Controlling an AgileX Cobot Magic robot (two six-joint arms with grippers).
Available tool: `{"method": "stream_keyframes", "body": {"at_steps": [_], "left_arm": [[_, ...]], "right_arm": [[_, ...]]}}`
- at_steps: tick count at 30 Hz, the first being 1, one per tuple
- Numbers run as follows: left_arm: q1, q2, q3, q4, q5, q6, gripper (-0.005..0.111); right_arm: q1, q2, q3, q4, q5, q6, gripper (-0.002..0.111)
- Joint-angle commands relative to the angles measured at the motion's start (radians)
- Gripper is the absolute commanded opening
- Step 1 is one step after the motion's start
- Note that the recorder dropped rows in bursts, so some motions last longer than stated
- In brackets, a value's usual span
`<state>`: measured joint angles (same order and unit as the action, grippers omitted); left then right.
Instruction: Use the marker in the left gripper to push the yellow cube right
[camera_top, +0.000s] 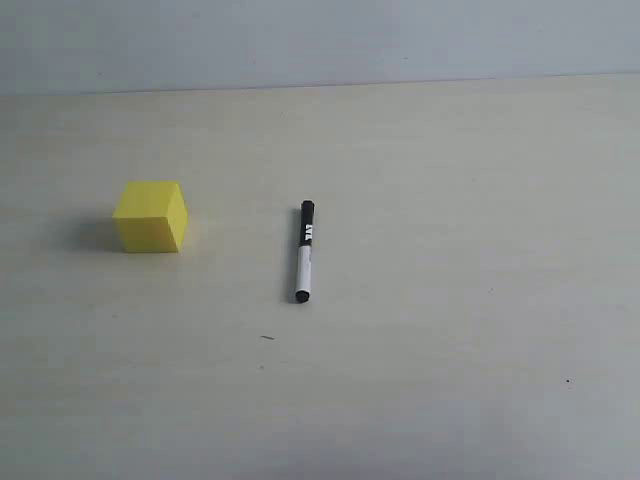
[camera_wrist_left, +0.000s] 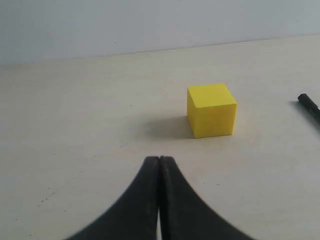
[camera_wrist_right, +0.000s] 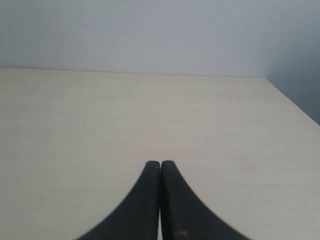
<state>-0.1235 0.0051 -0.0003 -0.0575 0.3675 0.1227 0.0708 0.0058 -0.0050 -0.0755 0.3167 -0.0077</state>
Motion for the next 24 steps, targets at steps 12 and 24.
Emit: {"method": "stream_keyframes", "body": {"at_steps": [12,24], "left_arm": [[-0.001,-0.005,0.000,-0.005,-0.004,0.004,0.000],[-0.001,-0.005,0.000,-0.005,-0.124,0.004,0.000]], "right_arm": [[-0.006,-0.006,0.005,-0.001,-0.012,0.002,0.000],[-0.006,-0.006,0.005,-0.001,-0.017,0.008,0.000]]}}
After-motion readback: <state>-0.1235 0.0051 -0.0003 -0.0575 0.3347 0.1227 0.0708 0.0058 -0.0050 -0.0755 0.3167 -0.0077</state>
